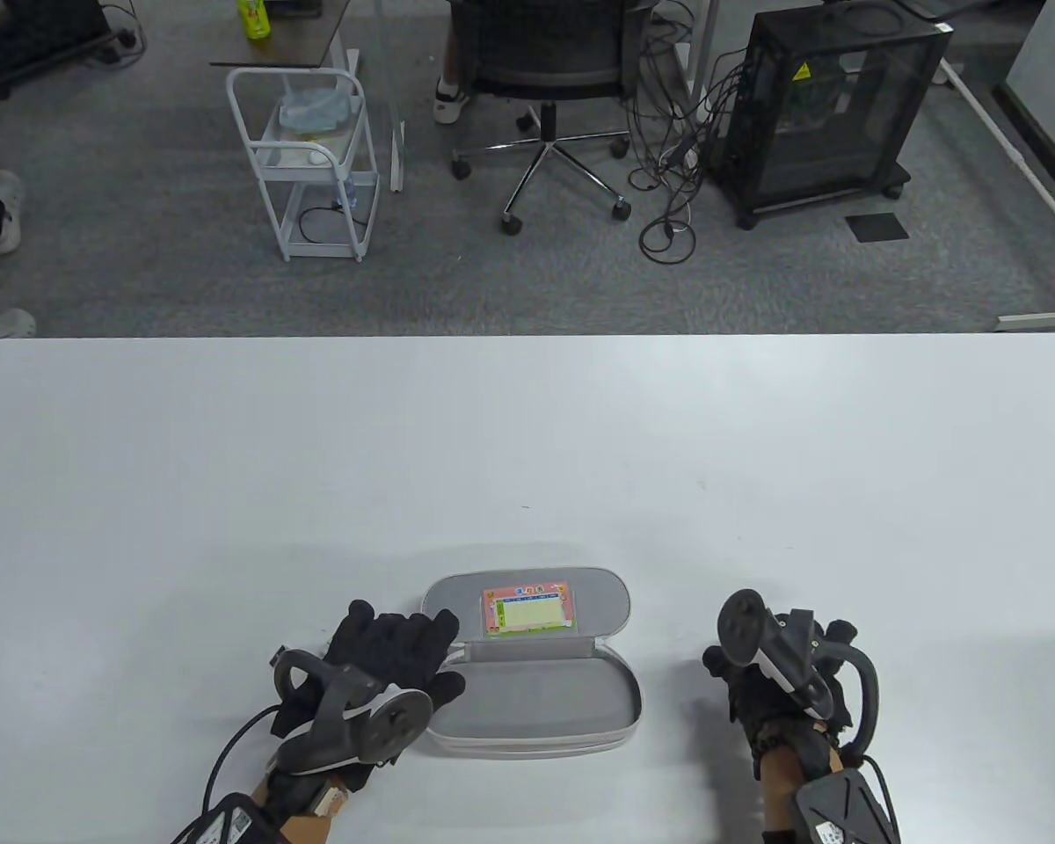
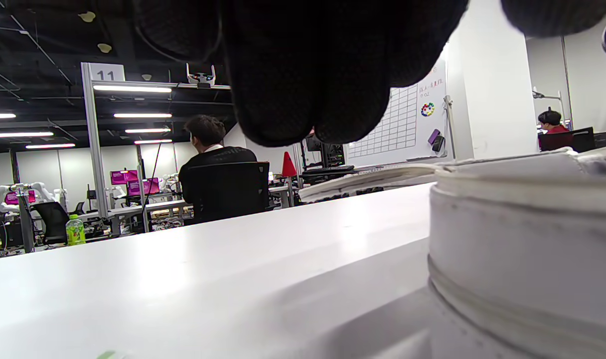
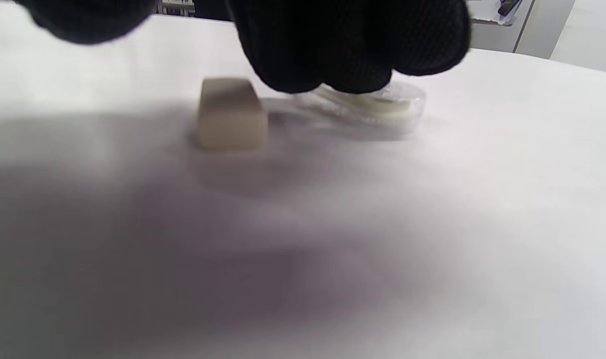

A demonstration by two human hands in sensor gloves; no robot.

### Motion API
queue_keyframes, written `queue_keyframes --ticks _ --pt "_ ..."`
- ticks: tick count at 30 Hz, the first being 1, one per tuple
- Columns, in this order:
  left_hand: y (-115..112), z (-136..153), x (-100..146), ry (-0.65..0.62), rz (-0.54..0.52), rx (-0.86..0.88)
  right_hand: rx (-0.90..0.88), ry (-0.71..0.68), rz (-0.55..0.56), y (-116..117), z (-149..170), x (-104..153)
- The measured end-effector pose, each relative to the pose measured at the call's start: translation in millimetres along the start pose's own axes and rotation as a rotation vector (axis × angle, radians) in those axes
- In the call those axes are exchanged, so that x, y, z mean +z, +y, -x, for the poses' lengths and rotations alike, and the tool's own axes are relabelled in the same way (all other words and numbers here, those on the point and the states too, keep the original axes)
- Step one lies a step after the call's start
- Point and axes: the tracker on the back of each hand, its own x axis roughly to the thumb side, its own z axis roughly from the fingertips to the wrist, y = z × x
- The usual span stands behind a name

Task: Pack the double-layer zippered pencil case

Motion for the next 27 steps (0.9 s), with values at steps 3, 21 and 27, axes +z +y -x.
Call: queue_keyframes --ticks 3,21,27 --pt "0.8 0.5 0.3 0.0 0.001 0.002 0.141 0.018 -0.017 6.0 -11.0 -2.2" --pt "7.4 46.2 8.1 0.228 -0.043 0.023 -0.385 -0.441 0.376 -41.4 -38.2 50.6" --pt "6.8 68.4 14.2 0.317 -0.043 0.034 -0.155 -0.633 0.374 -26.7 -92.1 76.3"
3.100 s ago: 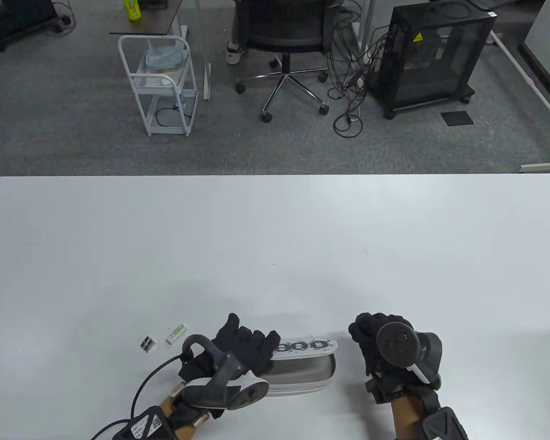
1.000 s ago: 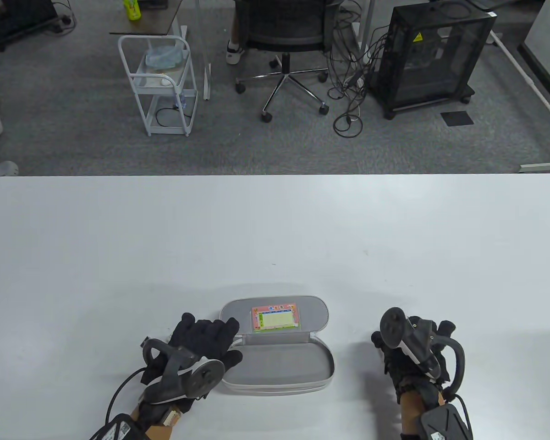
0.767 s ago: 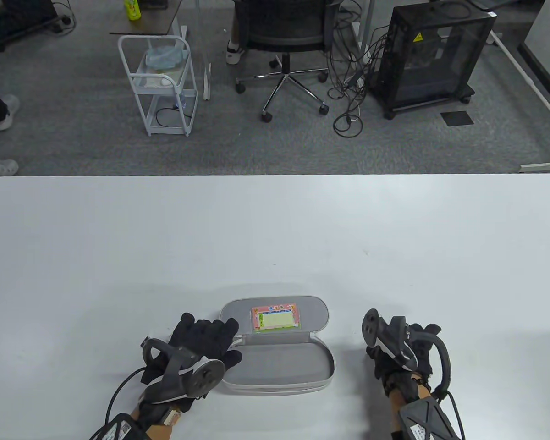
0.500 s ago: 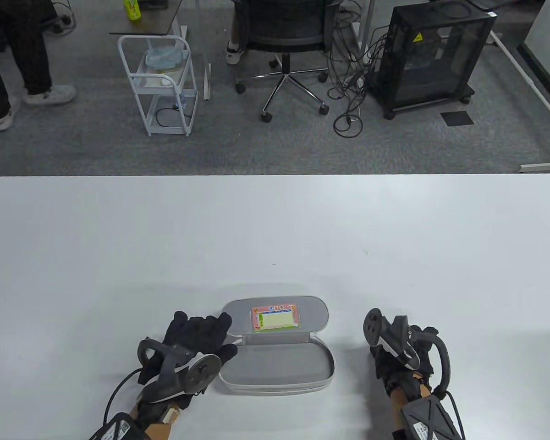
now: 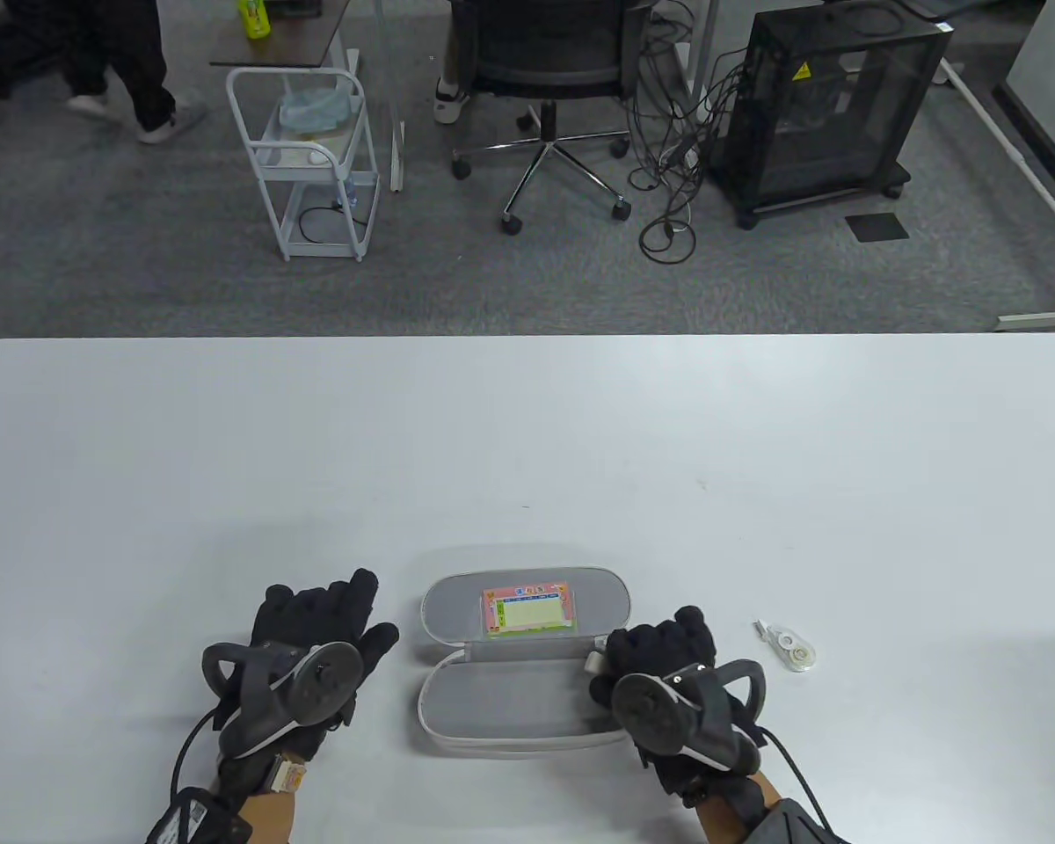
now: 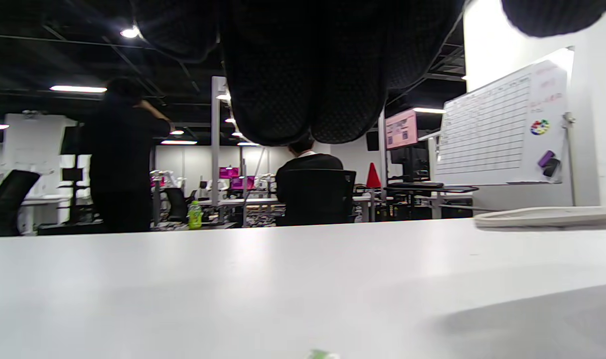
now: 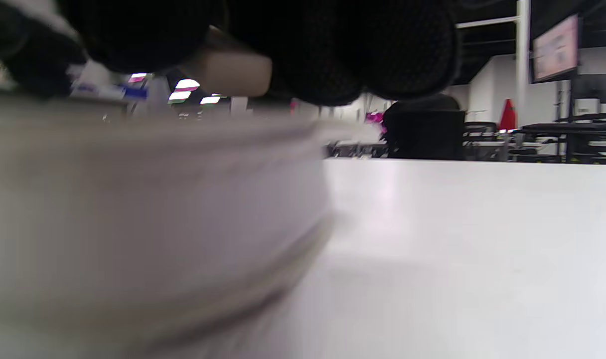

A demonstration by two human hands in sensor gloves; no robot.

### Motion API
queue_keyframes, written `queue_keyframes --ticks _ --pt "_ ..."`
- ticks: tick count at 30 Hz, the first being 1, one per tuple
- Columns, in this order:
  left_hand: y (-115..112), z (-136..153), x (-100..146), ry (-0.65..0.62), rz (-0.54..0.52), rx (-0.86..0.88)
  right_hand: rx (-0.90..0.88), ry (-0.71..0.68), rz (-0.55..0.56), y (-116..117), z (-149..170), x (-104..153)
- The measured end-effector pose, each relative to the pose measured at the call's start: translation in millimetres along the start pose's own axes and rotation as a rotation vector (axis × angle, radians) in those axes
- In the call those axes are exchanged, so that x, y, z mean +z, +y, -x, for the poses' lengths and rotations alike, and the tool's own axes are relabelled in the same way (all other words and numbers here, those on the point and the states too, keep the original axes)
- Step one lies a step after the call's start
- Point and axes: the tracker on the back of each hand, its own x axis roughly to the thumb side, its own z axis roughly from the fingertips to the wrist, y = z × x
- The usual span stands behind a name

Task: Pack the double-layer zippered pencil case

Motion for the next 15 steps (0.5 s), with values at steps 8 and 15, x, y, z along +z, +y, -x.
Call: queue_keyframes --ticks 8,15 --pt "-18.6 23.1 -4.5 0.106 0.093 0.016 0.038 -0.065 -0.066 11.8 -6.7 -3.0" --pt "-43.6 21.5 -10.7 0.144 0.263 -0.155 -0.066 -0.046 -0.025 1.4 7.6 0.3"
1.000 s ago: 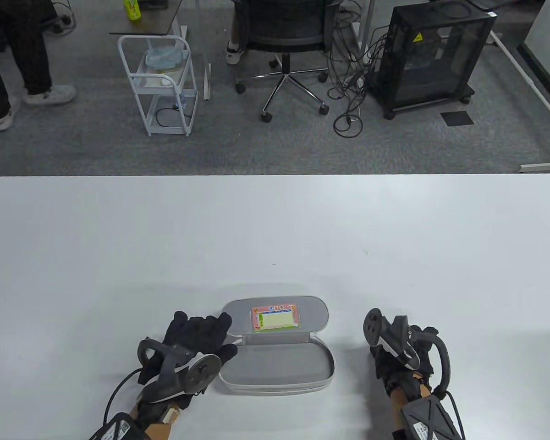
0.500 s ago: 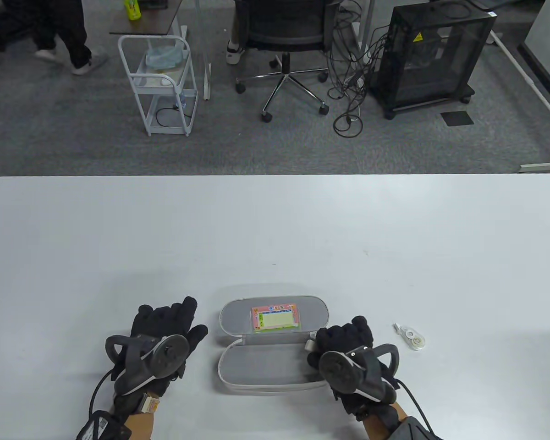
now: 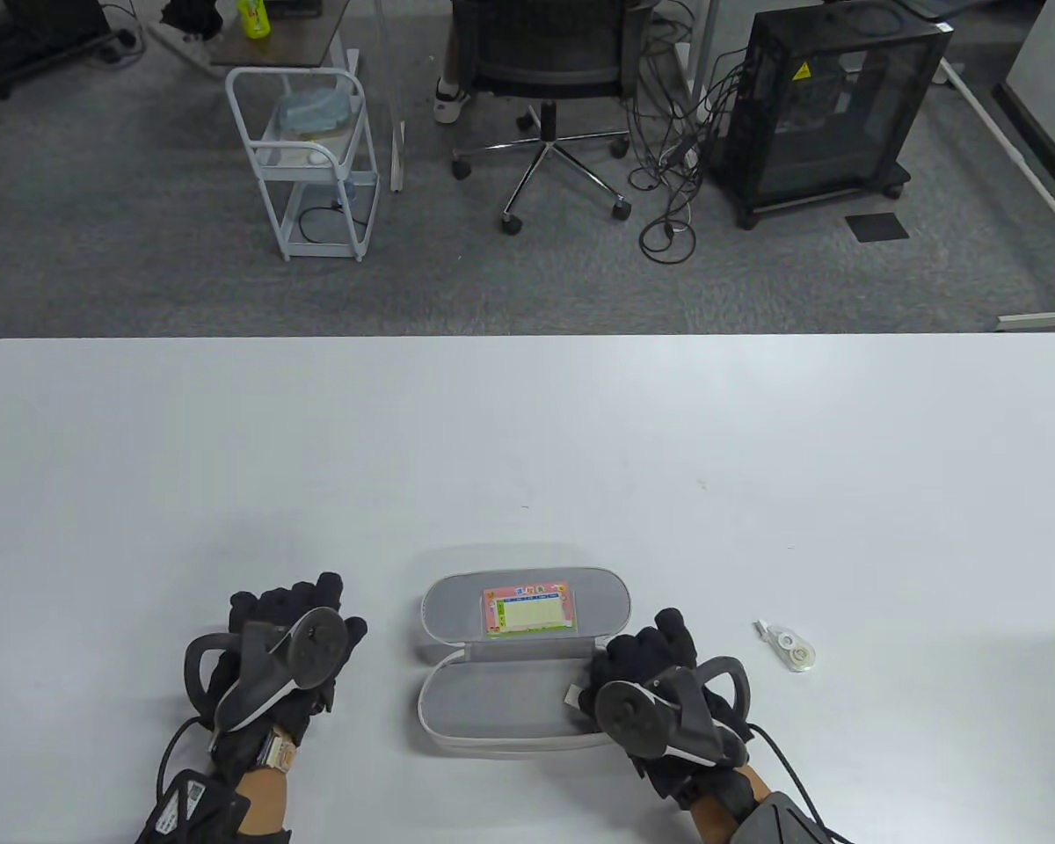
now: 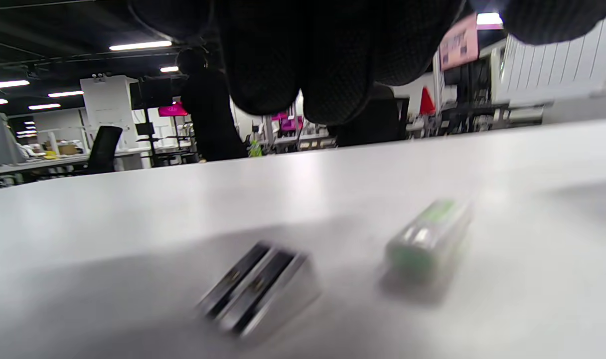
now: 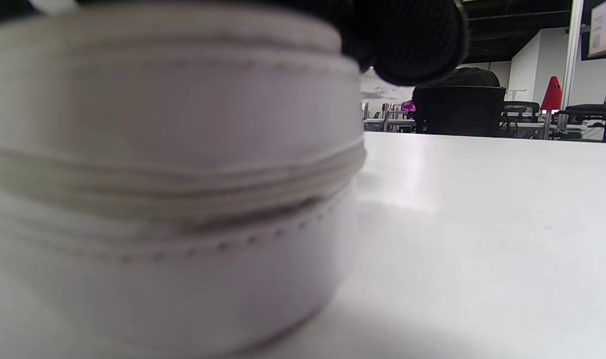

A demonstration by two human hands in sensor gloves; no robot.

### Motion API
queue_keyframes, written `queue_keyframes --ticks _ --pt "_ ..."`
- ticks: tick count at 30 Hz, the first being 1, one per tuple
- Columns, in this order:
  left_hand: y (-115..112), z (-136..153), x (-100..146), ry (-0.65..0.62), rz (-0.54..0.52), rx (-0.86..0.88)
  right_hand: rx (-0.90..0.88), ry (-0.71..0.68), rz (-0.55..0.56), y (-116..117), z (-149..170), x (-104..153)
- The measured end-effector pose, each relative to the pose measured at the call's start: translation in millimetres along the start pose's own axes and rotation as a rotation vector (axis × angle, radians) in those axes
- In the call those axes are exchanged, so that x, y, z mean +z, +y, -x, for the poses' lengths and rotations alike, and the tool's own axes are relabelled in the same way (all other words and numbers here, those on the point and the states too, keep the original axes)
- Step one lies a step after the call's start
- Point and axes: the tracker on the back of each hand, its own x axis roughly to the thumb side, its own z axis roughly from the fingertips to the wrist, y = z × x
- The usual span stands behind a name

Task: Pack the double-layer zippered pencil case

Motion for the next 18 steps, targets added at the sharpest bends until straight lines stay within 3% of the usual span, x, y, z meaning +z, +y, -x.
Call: queue_keyframes --ticks 8,13,18 --pt "-36.7 -12.7 -13.7 0.059 0.302 -0.203 -0.083 0.107 0.089 -15.7 29.6 4.9" --pt "-33.0 -23.3 -18.6 0.066 0.247 -0.222 -0.089 0.153 0.066 -11.2 39.6 3.8" --pt "-34.0 -34.4 -21.8 -0.036 0.258 -0.292 -0.078 0.169 0.061 -9.9 42.7 3.7"
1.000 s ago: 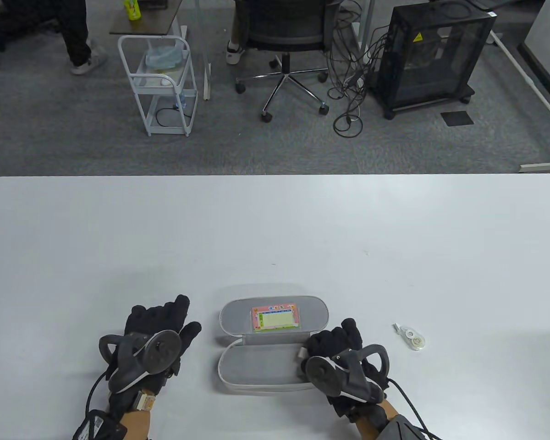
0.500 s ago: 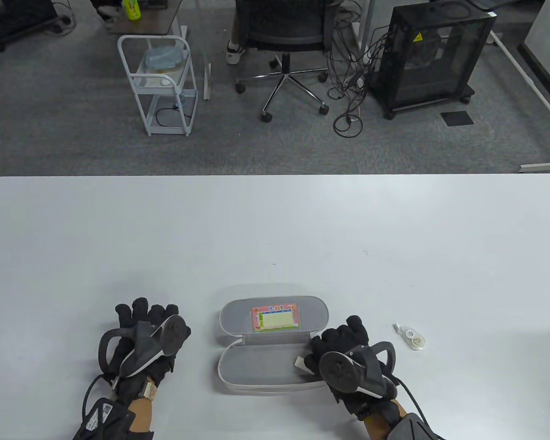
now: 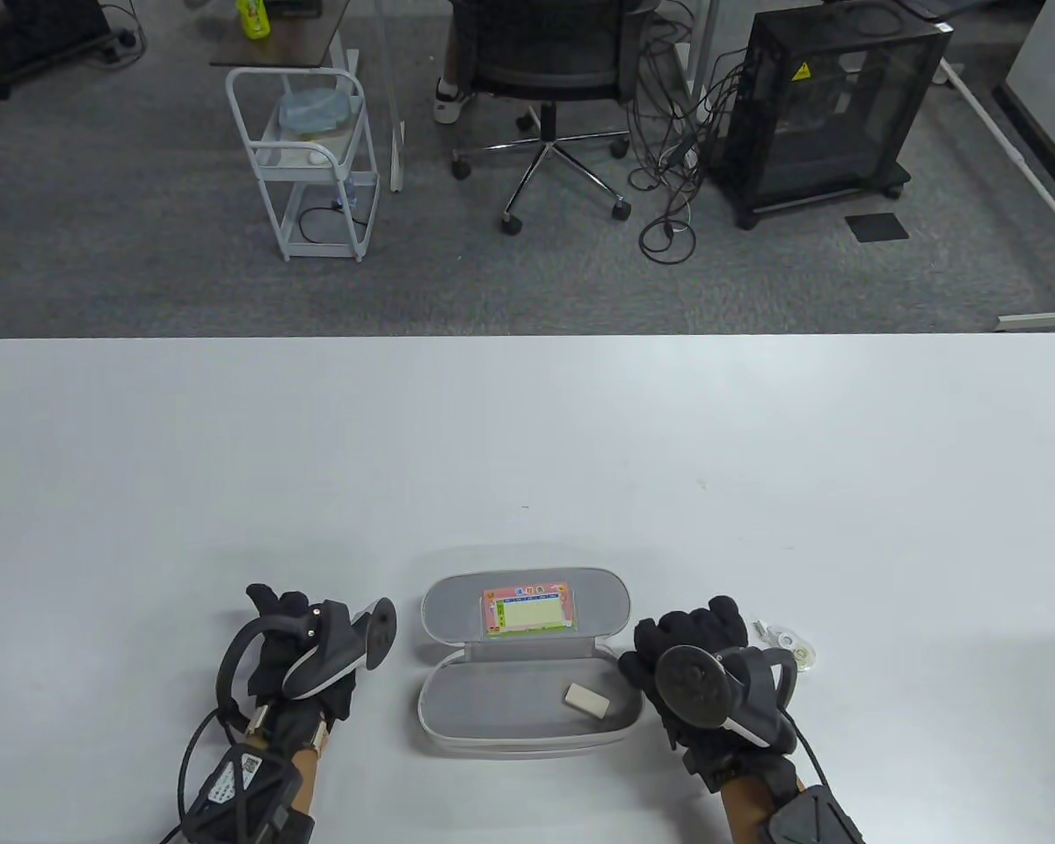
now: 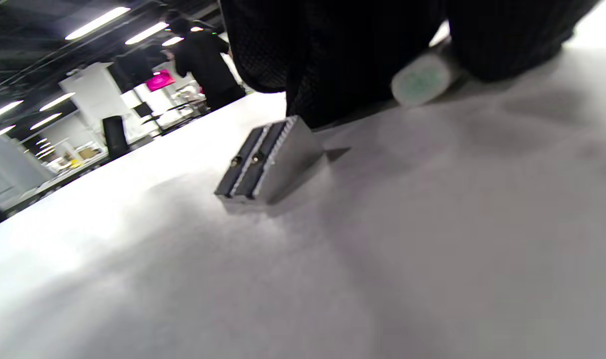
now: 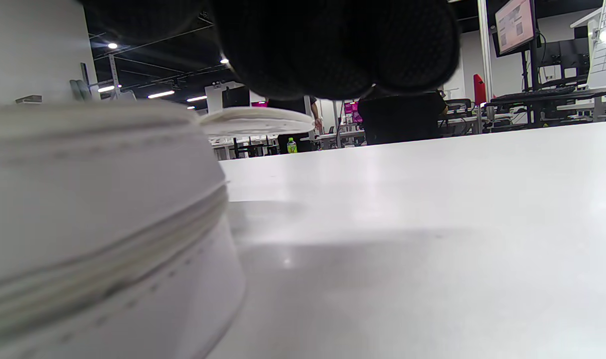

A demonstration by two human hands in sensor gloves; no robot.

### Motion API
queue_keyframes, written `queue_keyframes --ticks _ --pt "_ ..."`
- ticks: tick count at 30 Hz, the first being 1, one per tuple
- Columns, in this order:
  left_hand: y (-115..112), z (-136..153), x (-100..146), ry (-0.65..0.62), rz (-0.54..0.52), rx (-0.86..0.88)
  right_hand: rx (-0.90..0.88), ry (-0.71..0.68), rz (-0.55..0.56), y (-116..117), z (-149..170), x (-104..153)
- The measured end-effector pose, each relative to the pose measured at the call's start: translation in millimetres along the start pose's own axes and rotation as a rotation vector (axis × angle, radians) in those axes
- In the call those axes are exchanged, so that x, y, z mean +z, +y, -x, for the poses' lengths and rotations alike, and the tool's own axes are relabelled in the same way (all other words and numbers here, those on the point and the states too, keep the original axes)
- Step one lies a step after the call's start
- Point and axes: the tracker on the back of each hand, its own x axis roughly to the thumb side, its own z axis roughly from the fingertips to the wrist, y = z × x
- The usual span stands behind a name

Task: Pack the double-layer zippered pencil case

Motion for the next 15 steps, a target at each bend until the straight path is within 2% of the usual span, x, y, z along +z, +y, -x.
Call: queue_keyframes --ticks 4,7,8,11,13,15 --pt "-1.9 -9.1 0.0 -0.016 -0.033 -0.093 -0.006 0.019 -0.002 0.5 4.1 -0.4" --pt "-1.0 -15.5 3.3 -0.029 -0.097 -0.207 0.001 0.032 -0.001 0.2 8.6 -0.8" --pt "2.0 -15.5 5.1 -0.04 -0.118 -0.181 0.005 0.038 0.004 -0.6 10.6 -1.1" --pt "29.8 -13.3 24.0 -0.078 -0.33 0.083 0.009 0.069 0.014 -3.4 19.7 -1.5" --pt "50.7 -14.9 42.9 -0.152 -0.469 0.237 -0.002 0.107 0.019 -4.8 29.1 -1.5" --pt "61.1 -23.7 60.1 -0.232 -0.516 0.324 -0.015 0.139 0.021 -5.4 36.8 -1.6"
